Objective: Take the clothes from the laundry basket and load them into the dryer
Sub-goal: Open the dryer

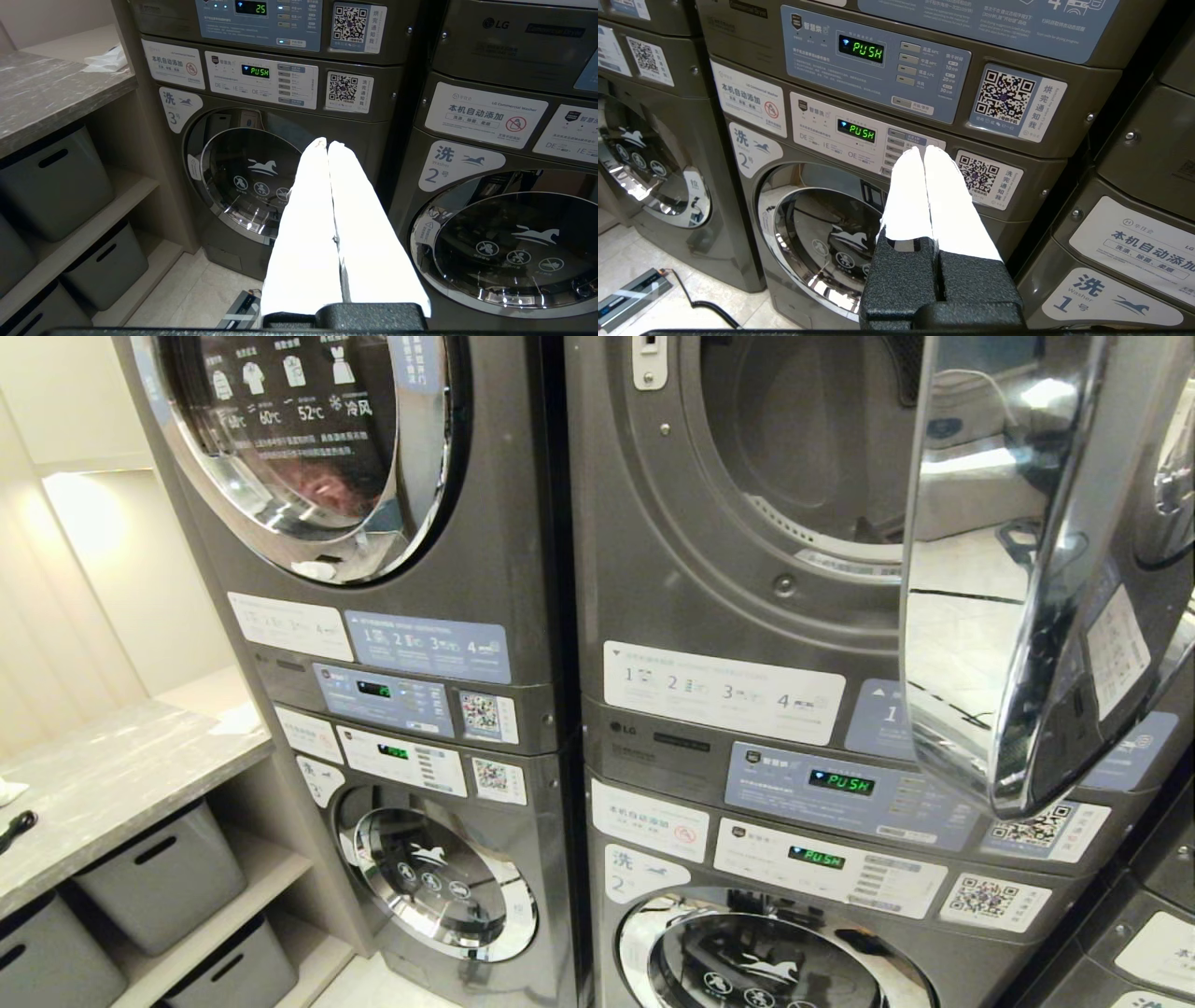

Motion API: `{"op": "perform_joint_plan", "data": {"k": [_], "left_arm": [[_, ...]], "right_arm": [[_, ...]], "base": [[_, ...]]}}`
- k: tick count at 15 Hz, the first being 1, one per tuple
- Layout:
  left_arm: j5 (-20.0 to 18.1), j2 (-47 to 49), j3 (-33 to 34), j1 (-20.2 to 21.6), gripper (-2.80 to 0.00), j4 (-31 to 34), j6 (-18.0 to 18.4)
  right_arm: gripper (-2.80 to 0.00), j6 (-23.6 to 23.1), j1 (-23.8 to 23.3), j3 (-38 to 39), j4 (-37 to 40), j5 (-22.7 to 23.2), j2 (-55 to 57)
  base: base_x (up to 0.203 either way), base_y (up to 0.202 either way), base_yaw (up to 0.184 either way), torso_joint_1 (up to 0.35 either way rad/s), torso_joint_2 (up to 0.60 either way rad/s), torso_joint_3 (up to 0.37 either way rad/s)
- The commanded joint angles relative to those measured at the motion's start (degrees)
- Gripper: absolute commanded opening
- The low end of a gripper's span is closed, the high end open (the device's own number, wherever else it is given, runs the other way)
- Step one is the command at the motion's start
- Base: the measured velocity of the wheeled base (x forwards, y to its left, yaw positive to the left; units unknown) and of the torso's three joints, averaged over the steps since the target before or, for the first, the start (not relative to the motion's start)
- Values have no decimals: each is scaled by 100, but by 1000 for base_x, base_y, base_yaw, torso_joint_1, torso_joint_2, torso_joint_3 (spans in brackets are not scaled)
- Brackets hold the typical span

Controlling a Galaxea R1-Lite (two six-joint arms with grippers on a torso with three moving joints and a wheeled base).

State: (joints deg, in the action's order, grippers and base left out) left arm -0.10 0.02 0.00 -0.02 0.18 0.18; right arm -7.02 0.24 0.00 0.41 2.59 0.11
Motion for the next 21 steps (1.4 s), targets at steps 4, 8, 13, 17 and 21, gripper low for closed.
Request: {"op": "perform_joint_plan", "data": {"k": [4,8,13,17,21], "left_arm": [[1,-20,0,1,-280,-1,8],[1,-20,0,2,-280,-1,8],[1,-20,0,2,-280,-1,8],[1,-20,0,-6,-280,-1,-1],[1,-20,0,2,-280,-1,-1]], "right_arm": [[-280,139,-7,0,-6,-83,-20],[-280,175,-7,0,-6,-95,-20],[-280,184,-7,0,-6,-88,-20],[-280,122,-7,9,-6,-74,-20],[-280,464,-7,0,2,-162,-20]], "base": [[0,0,0,0,0,0],[0,0,0,0,0,0],[0,0,0,0,0,0],[0,0,0,0,0,0],[0,0,0,0,0,0]]}}
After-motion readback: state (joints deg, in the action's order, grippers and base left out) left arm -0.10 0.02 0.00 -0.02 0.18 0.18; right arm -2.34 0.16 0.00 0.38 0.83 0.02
